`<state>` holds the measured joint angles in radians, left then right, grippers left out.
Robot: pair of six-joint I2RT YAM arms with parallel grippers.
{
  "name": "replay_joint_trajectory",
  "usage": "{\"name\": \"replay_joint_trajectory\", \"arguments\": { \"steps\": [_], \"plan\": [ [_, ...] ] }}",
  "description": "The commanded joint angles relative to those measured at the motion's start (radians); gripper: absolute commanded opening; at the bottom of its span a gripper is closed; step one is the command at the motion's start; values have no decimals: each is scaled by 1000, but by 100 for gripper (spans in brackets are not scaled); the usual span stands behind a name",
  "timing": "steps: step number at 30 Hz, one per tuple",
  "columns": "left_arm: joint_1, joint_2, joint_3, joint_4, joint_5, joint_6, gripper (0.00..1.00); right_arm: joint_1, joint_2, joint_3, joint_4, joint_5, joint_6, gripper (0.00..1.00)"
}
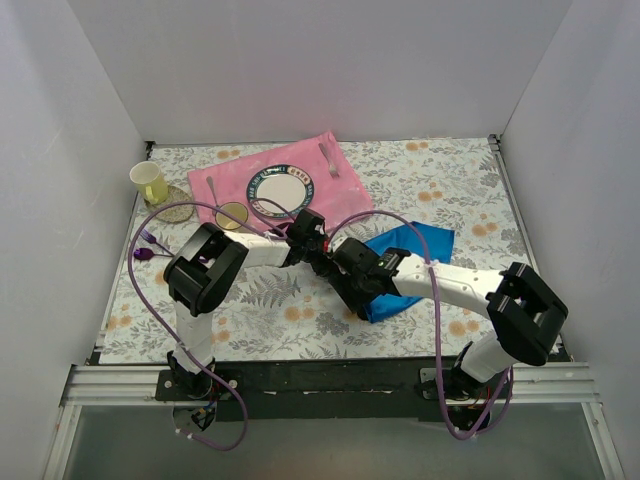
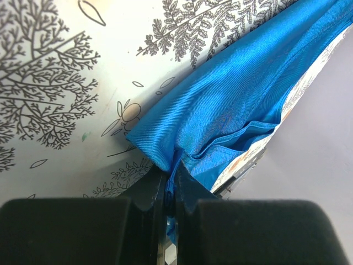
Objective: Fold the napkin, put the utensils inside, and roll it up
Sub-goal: Roll the napkin with the utensil
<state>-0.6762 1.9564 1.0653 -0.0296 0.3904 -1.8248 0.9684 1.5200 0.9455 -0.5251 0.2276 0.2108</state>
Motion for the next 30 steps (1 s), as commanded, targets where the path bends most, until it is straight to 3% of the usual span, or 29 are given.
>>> {"name": "replay_joint_trajectory", "arguments": {
  "steps": [1, 10, 13, 23, 27, 30],
  "plan": [
    [0, 16, 5, -58, -5, 22, 2, 15, -6, -14, -19, 13, 10, 71],
    [0, 13, 13, -66, -4, 32, 40, 27, 9, -47, -15, 9, 2, 72],
    [0, 15, 13, -66, -4, 38, 46, 30, 9, -59, -36, 47, 4, 72],
    [0, 24, 9, -61, 7, 39, 49, 26, -14, -79, -73, 154, 13, 67],
    [0, 18, 4, -52, 10, 41, 49, 20, 3, -70, -67, 157, 18, 48],
    [0, 10, 2, -56, 7, 50, 49, 19, 5, -65, -69, 173, 25, 43]
  ]
}}
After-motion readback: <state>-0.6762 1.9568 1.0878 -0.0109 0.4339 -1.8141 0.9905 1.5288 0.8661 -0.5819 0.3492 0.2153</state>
